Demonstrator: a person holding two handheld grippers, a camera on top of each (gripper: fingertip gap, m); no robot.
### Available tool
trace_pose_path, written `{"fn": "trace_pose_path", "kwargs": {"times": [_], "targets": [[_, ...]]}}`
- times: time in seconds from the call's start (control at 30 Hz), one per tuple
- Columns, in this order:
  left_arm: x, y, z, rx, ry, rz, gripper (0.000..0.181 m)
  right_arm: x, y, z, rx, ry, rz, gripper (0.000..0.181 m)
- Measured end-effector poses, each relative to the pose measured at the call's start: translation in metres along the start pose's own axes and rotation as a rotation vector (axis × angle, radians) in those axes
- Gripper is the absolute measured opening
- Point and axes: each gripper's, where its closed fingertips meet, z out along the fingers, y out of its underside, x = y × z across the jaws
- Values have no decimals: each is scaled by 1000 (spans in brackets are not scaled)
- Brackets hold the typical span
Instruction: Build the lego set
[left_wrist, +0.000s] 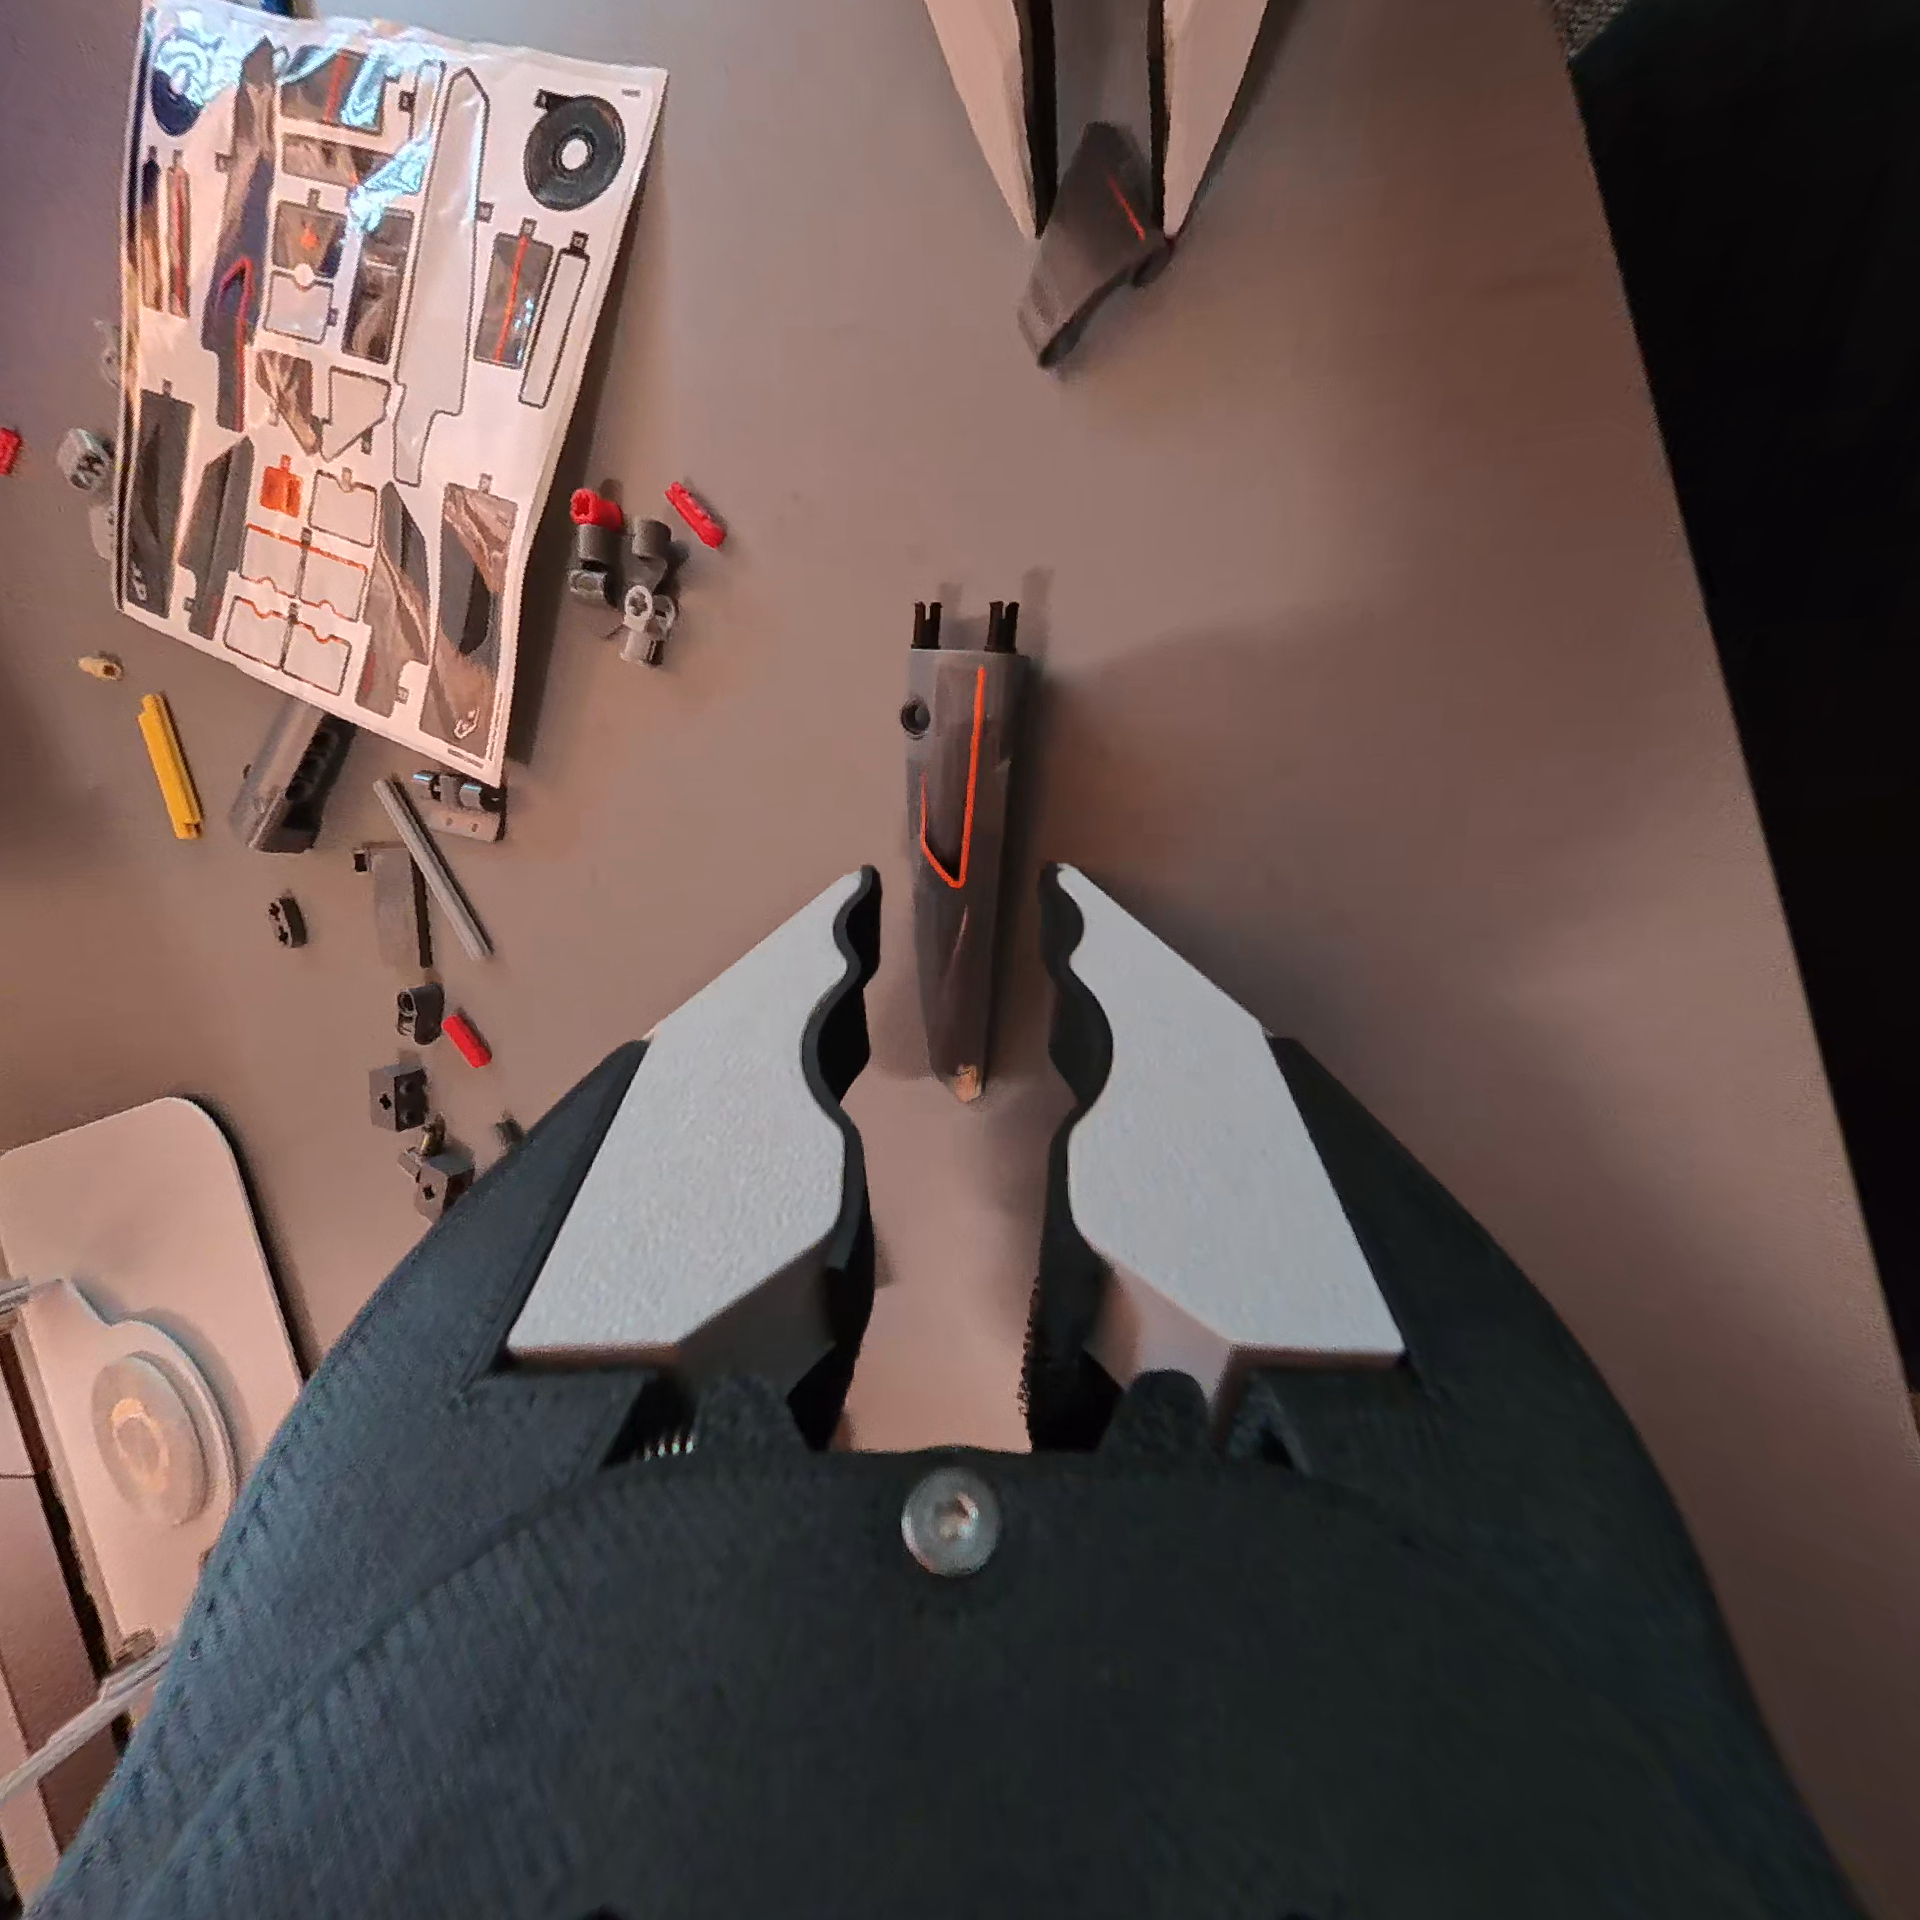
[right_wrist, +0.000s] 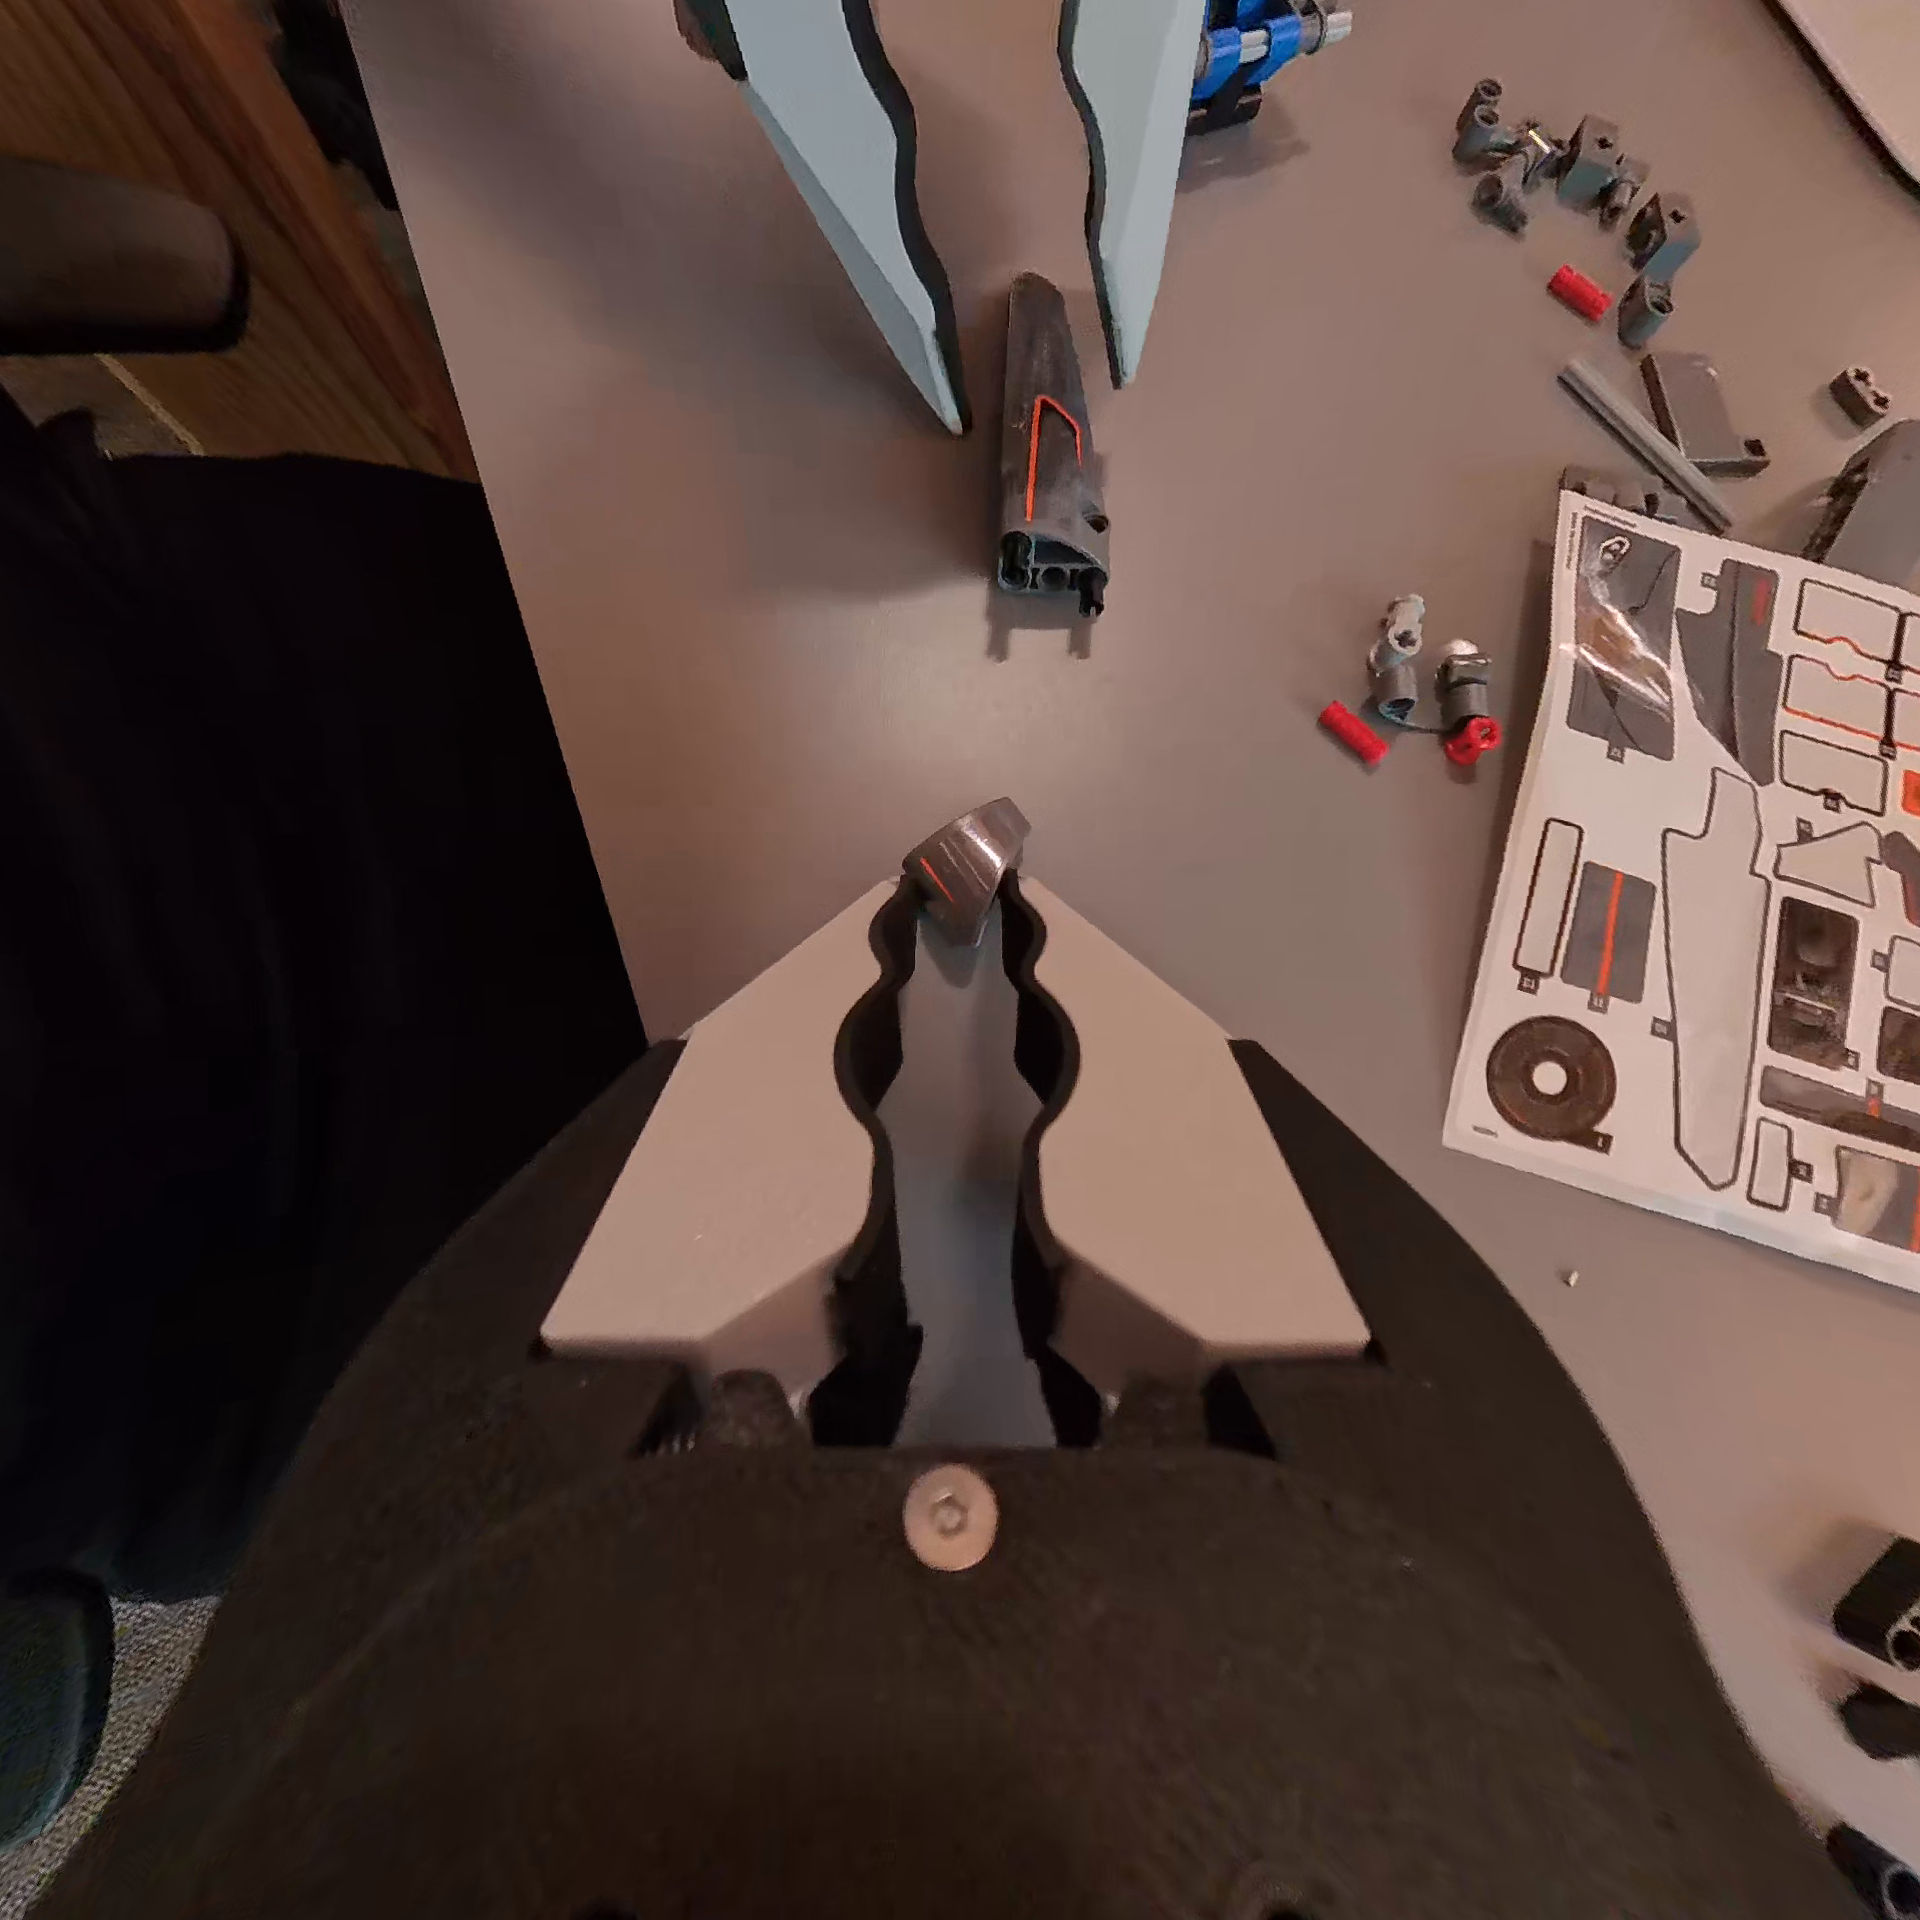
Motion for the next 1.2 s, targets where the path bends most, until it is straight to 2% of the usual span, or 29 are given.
{"fn": "trace_pose_path", "kwargs": {"times": [0.03, 0.47, 0.7, 0.8, 0.97, 1.07, 1.2], "targets": [[1, 0, 0, 3, 7, -1, 26, 1, -2, 2, 1, 2, 9, 13], [-12, -11, 11, 40, -121, 4, 12, 24, -20, 17, 51, 85, 193, 12], [-10, -18, 14, 6, -177, -91, 13, 35, -19, 16, 56, 111, 255, 12], [-13, -22, 6, 14, -234, -86, 24, 37, -18, 15, 59, 110, 269, 12], [-14, -17, 4, 58, -158, -111, 35, 37, -18, 15, 53, 102, 282, 11], [-13, -19, 11, 77, -101, -119, 35, 35, -18, 16, 53, 97, 287, 11], [-13, -26, 19, 99, -59, -132, 25, 35, -18, 16, 56, 93, 289, 10]]}}
